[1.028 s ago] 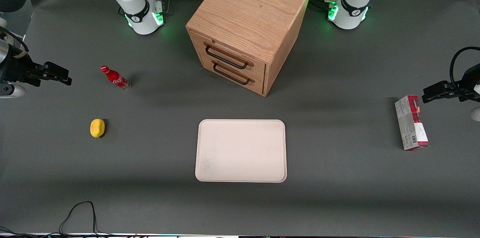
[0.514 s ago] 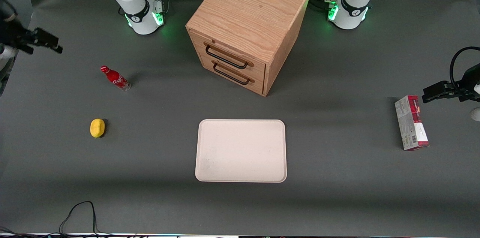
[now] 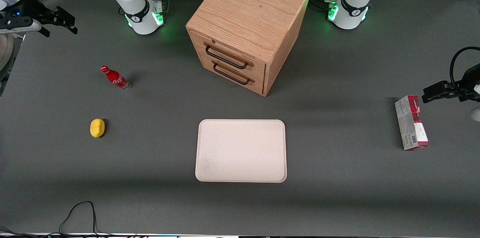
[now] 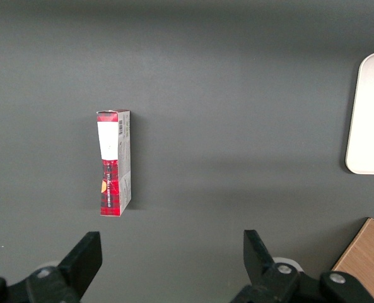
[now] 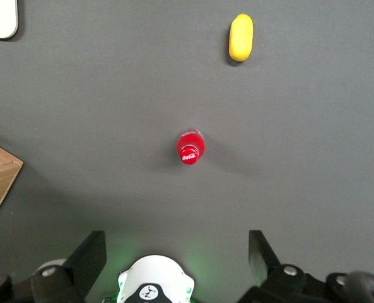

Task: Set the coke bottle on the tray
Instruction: 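Move the right gripper out from rest toward the red Coca-Cola bottle, then lower the open right gripper over the bottle and close on it, then lift the bottle with the right gripper, then carry the bottle with the right gripper over the white tray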

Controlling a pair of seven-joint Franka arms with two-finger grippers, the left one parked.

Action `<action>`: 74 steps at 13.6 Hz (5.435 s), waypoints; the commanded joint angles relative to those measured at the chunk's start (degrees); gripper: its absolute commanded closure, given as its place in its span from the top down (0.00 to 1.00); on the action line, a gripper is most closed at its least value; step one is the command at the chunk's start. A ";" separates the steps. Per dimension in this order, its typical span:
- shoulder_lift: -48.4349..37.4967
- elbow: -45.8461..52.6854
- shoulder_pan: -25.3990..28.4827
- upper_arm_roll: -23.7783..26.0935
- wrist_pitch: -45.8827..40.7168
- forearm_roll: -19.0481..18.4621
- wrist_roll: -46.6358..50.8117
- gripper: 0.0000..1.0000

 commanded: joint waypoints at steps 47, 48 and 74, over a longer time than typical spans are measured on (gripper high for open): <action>12.91 -27.59 2.48 -7.31 43.01 -1.15 -2.70 0.11; 12.30 -25.13 2.48 -6.96 39.41 -1.15 -2.61 0.11; 64.92 85.98 18.63 3.06 -18.04 10.20 7.14 0.00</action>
